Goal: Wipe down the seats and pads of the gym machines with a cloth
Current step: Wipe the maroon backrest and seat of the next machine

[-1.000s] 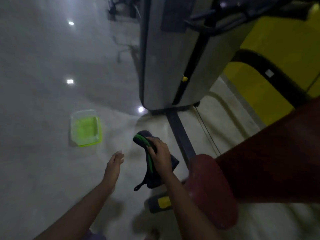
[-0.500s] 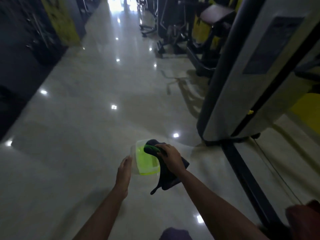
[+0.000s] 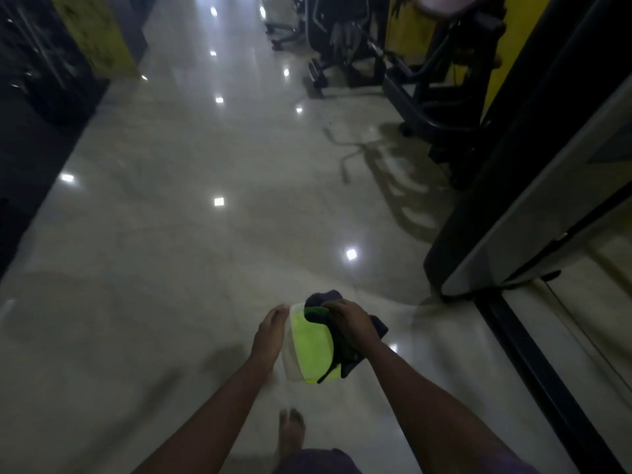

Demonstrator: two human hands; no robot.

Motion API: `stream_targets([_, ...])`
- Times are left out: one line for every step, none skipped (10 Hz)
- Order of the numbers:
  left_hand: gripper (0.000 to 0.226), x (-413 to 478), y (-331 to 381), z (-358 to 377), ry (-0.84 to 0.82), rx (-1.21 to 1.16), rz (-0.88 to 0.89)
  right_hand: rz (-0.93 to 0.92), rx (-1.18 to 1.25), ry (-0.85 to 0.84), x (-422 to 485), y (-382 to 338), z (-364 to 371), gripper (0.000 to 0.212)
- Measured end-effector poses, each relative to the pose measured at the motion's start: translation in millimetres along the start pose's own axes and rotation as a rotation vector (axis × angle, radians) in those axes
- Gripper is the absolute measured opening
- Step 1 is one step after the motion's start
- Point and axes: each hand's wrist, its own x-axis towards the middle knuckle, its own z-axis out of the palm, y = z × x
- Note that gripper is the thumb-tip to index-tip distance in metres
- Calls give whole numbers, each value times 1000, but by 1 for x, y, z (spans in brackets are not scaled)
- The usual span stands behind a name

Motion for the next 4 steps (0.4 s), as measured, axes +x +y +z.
stream_targets([46, 31, 11, 1, -54, 43, -25, 75, -1, -6, 30, 2, 3, 39])
stream_targets([35, 55, 21, 6, -105, 69, -43, 150, 61, 26, 50, 1, 1, 38])
stream_targets([34, 82, 33, 19, -177, 117, -54, 281, 130, 110, 59, 1, -3, 36])
stream_targets([34, 96, 43, 24, -200, 153, -57, 352, 243, 278, 59, -1, 1, 37])
